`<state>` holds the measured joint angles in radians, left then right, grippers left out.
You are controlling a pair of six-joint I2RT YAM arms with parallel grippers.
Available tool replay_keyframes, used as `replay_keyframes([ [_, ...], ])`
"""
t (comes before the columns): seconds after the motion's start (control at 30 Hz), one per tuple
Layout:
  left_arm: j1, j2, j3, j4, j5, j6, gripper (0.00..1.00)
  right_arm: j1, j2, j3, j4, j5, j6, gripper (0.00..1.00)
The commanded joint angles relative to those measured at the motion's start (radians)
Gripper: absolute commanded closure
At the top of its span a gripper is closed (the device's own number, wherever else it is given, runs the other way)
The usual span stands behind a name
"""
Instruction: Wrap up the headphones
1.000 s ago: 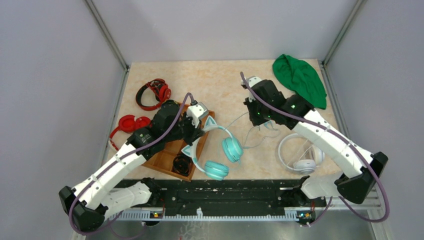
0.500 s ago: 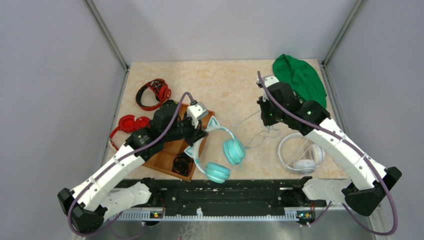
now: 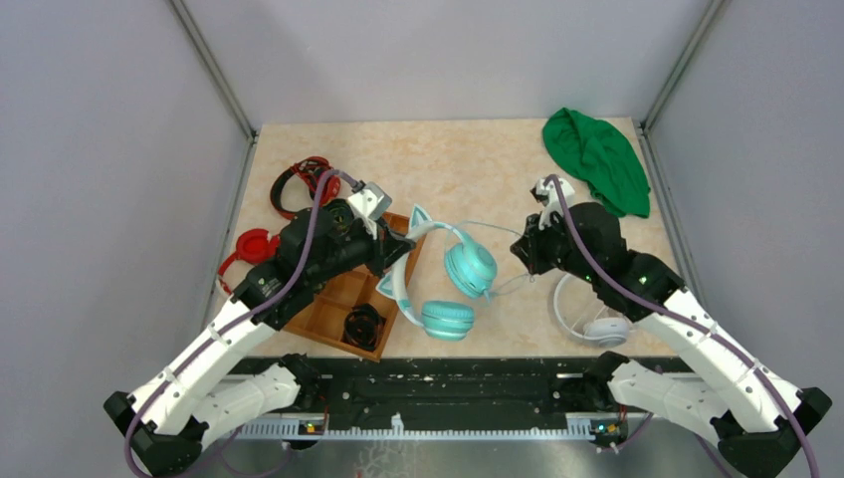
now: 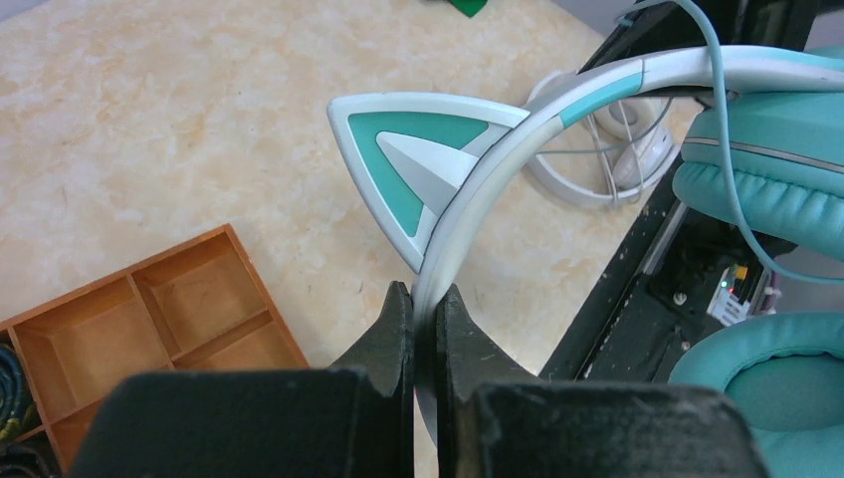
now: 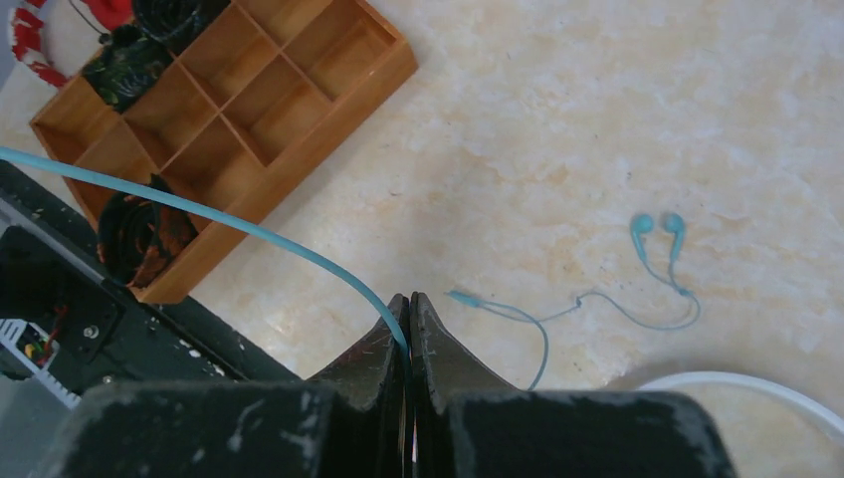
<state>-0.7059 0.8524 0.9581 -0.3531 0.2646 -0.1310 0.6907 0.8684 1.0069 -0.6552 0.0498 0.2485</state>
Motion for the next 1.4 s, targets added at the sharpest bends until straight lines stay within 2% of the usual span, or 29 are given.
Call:
replay_keyframes([
  [0.0,-0.002,0.001,0.092,0.151,-0.028,-0.099,1.0,-0.008,-0.024,-0.034,0.169,-0.067,0.025,1.0],
  [0.27,-0.001,0.026,0.123,0.133,-0.092,-0.111,1.0,-0.007,-0.148,-0.073,0.192,0.185,0.069,1.0],
  [0.37,-0.001,0.031,0.122,0.139,-0.093,-0.117,1.0,-0.007,-0.181,-0.079,0.183,0.237,0.078,1.0],
  [0.57,0.0,0.032,0.132,0.163,-0.102,-0.16,1.0,-0.007,-0.15,-0.106,0.206,0.13,0.095,1.0],
  [0.67,0.0,0.038,0.145,0.174,-0.139,-0.214,1.0,-0.007,-0.131,-0.17,0.277,0.026,0.113,1.0],
  [0.9,0.0,0.046,0.206,0.208,-0.224,-0.285,1.0,-0.007,-0.135,-0.323,0.521,-0.045,0.165,1.0],
  [0.93,-0.001,0.053,0.217,0.208,-0.216,-0.275,1.0,-0.007,-0.134,-0.355,0.579,-0.045,0.187,0.93],
  [1.0,-0.001,0.072,0.244,0.196,-0.205,-0.262,1.0,-0.007,-0.124,-0.431,0.716,-0.069,0.22,0.68],
  [1.03,-0.002,0.081,0.259,0.191,-0.199,-0.258,1.0,-0.008,-0.113,-0.462,0.777,-0.075,0.239,0.6],
  [1.13,-0.001,0.094,0.279,0.202,-0.174,-0.246,1.0,-0.006,-0.068,-0.555,0.975,-0.088,0.268,0.51],
  [1.2,-0.001,0.098,0.293,0.203,-0.173,-0.253,1.0,-0.004,-0.051,-0.669,1.197,-0.081,0.294,0.32],
  [1.3,-0.001,0.108,0.331,0.189,-0.186,-0.251,1.0,0.01,-0.045,-0.829,1.547,-0.007,0.306,0.28],
  [1.37,-0.001,0.118,0.36,0.172,-0.192,-0.247,1.0,0.014,-0.049,-0.861,1.61,0.027,0.276,0.27],
])
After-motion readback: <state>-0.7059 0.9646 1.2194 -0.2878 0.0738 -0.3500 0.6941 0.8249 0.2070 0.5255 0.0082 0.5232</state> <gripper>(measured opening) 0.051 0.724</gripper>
